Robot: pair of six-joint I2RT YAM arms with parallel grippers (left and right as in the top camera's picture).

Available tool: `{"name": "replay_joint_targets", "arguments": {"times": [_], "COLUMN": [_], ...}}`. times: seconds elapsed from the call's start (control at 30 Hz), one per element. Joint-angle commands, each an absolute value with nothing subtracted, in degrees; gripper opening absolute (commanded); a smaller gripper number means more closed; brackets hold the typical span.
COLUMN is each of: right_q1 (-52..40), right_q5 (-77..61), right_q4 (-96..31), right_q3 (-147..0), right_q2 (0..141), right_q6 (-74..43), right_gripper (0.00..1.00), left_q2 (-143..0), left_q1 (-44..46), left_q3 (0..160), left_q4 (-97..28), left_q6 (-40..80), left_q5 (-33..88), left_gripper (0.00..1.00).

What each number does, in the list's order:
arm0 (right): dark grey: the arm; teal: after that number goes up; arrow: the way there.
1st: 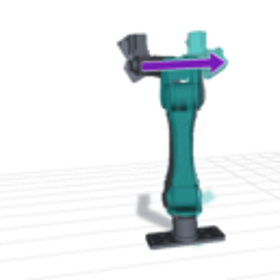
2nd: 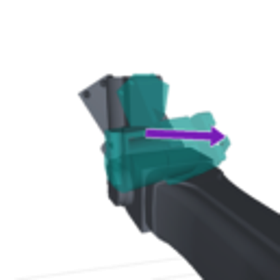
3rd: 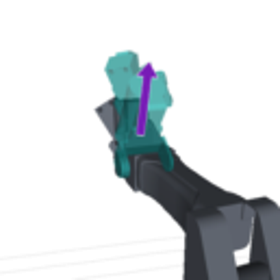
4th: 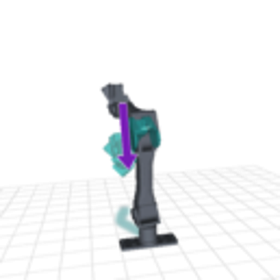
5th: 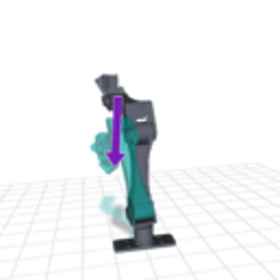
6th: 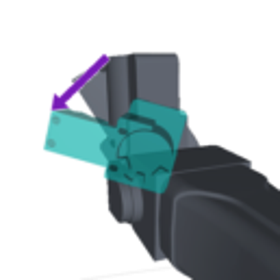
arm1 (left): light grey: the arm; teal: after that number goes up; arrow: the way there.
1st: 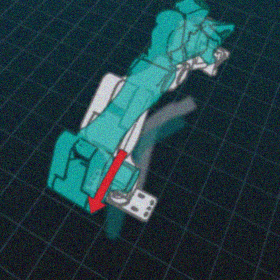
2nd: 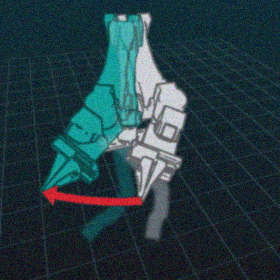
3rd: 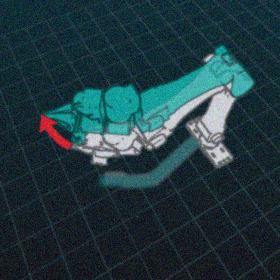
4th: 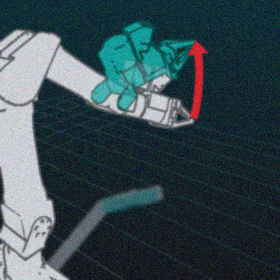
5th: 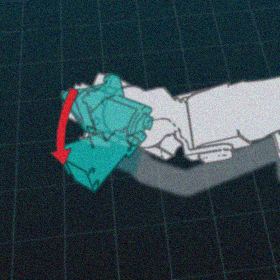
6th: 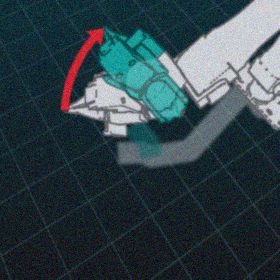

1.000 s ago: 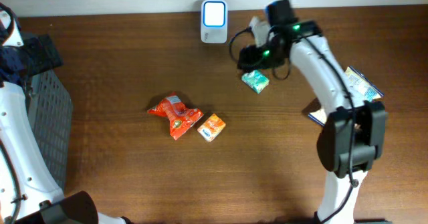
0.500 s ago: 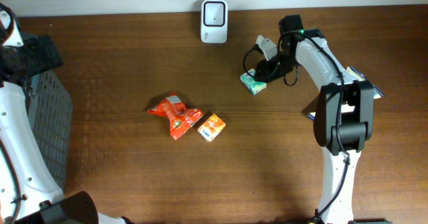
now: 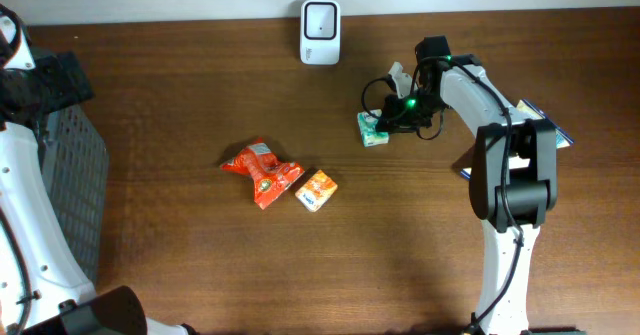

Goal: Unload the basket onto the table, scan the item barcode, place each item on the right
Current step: 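Lift the green tissue pack and hold it over the scanner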

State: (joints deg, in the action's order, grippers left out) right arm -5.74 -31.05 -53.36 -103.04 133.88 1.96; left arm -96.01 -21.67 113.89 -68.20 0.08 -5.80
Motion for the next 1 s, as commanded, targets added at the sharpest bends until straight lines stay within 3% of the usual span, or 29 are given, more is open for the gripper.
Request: {"name": "replay_joint_targets", "arguments": {"times": [0.0, 0.27, 0.43, 0.73, 0.97], "right_q1": [-5.43, -4.73, -3.29, -2.98, -2.96], "right_q5": [-36.38, -62.35, -88.95, -88.97, -88.95], "right_q4": [-54.74, -64.97, -64.75, -65.06, -65.12], "right_q3": [-101.56, -105.12, -105.12, -105.14, -105.14], "right_q2": [135.15, 122.48, 119.61, 117.86, 106.02], "right_q6": [-0.49, 9.82, 10.41, 2.13, -2.42], "right_gripper": [0.04, 0.04, 0.04, 0.04, 0.04], "left_q2": [-95.13, -95.13, -95.13, -95.13, -95.13], "left_q1": [-21.82, -21.82, -21.82, -21.82, -21.82], "left_q3": [114.1, 114.1, 114.1, 114.1, 114.1], "left_q4": [-68.25, -68.25, -68.25, -68.27, -68.27], "left_q6": [0.64, 0.64, 0.64, 0.64, 0.64], "left_q5": [-5.39, -5.39, -5.39, -5.39, -5.39], "left_gripper": [0.99, 0.99, 0.99, 0.99, 0.99]}}
